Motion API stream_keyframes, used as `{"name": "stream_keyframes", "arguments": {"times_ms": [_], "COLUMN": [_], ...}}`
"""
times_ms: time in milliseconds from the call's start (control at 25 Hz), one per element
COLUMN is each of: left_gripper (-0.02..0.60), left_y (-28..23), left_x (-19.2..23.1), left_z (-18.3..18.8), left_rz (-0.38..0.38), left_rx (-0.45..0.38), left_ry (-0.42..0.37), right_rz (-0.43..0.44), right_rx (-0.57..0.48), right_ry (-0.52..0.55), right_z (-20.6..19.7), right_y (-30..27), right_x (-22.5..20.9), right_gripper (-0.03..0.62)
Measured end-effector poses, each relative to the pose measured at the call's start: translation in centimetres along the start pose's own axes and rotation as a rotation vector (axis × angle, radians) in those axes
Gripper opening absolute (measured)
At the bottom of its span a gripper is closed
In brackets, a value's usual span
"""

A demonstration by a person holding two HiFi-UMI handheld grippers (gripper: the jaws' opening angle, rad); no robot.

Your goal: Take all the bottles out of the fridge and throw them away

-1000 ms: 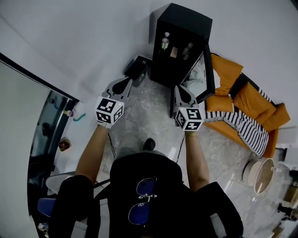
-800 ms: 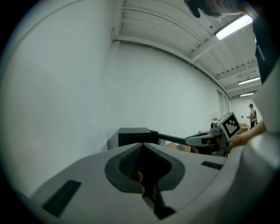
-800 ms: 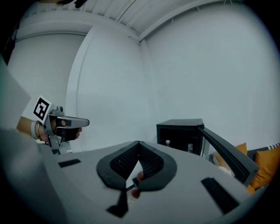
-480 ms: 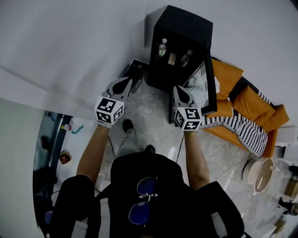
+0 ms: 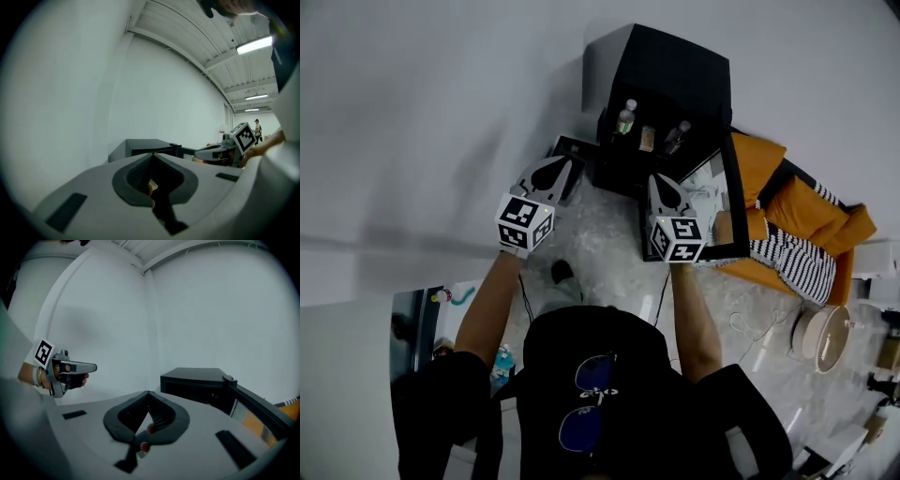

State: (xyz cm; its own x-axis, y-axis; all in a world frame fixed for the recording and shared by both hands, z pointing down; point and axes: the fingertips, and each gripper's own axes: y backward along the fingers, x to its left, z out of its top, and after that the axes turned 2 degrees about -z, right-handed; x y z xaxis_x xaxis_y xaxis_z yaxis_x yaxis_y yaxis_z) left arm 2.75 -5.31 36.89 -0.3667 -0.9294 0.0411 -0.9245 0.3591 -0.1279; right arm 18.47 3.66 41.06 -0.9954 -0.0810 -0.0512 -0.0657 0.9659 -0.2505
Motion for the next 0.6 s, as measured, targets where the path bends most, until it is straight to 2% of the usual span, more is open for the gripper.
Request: {"name": "stream_keyframes", "arguments": {"times_ms": [280, 600], "left_gripper": [0.000, 0.000], "left_y": [-1.0, -2.0], "left_x": [4.2, 6.0], "left_z": [-0.8, -2.3], "left_rz": [-0.051, -0.131], "left_rx": [0.005, 0.013], "left_ry": [0.023, 0.039], "right_rz": [-0.058, -0.134], "right_rx": [0.024, 0.039], "right_ry": [-0.005, -0.003], "right_z": [-0.1, -0.8], "right_y": [-3.7, -5.1], "right_x": [1.2, 1.6], "right_gripper": [0.002, 0.002]}}
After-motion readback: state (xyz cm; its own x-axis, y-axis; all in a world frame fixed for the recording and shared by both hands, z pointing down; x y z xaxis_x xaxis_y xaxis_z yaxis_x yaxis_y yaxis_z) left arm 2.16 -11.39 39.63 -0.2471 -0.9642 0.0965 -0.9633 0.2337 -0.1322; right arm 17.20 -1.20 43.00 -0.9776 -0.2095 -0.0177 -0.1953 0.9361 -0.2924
